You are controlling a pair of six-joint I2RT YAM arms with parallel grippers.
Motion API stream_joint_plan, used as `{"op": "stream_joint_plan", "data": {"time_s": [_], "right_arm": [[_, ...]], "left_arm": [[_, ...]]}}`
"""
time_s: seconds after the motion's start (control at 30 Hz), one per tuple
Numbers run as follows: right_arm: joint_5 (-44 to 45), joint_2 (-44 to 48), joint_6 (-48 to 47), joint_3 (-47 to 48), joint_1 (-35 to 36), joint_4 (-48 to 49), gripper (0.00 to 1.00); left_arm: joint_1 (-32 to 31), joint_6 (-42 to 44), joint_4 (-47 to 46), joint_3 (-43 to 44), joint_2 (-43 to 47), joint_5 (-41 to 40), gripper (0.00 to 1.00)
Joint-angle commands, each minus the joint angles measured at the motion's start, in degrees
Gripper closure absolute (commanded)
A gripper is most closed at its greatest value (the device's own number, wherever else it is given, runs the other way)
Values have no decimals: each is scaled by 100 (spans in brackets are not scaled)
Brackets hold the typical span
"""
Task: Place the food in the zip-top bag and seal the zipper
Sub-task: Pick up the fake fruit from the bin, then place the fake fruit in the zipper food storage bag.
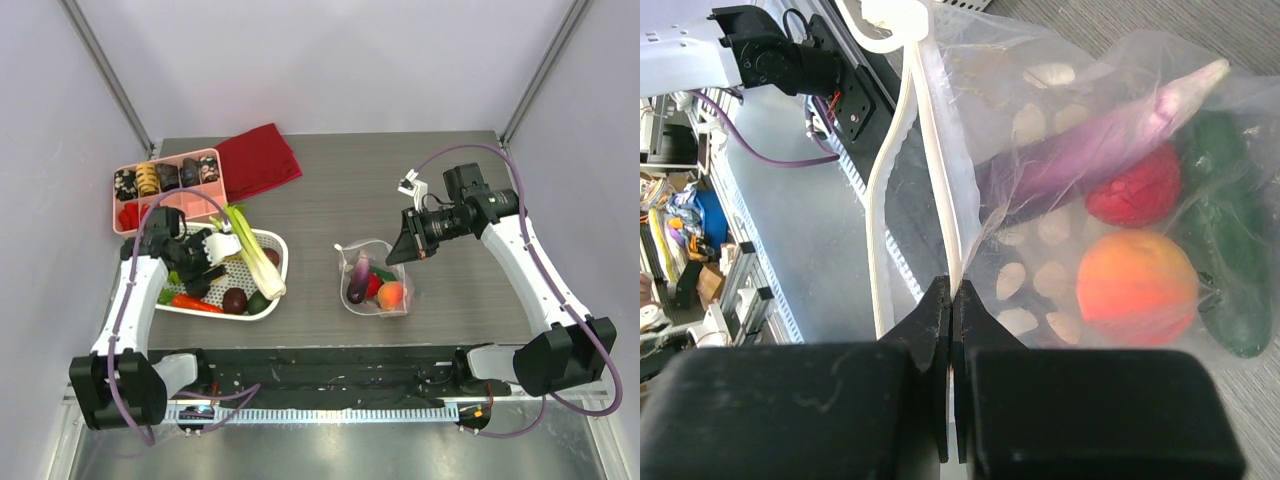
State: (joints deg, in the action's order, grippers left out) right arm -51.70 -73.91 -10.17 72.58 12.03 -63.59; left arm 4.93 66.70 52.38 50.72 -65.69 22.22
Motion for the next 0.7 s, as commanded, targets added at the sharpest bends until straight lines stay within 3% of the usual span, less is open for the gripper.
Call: {"op": "stream_joint_plan", "data": {"time_s": [0.0,0.07,0.17,0.27,0.3,0.4,0.43,0.67], "right_arm": [[20,-27,-37,240,18,66,99],[2,-45,-37,248,18,84,99],[-33,-97,6,248,36,128,99],[-33,-132,50,266,27,207,99],[-24,-141,59,266,36,233,99],[11,-159,60,310,27,225,99],[46,-150,59,318,36,225,99],[99,-54,121,310,36,224,99]], "left_arm": [[43,379,711,604,294,-508,59],[35,318,1281,1313,224,-167,59],[-131,-67,1986,2429,13,1089,56],[-1219,-1498,1437,3134,-110,1399,56],[-1988,-2137,1224,3250,-145,1399,56],[-3082,-2870,117,3444,-303,1215,55],[-3721,-3177,-68,3506,-400,1163,54],[-5657,-3602,-1238,3761,-1402,706,53]]}}
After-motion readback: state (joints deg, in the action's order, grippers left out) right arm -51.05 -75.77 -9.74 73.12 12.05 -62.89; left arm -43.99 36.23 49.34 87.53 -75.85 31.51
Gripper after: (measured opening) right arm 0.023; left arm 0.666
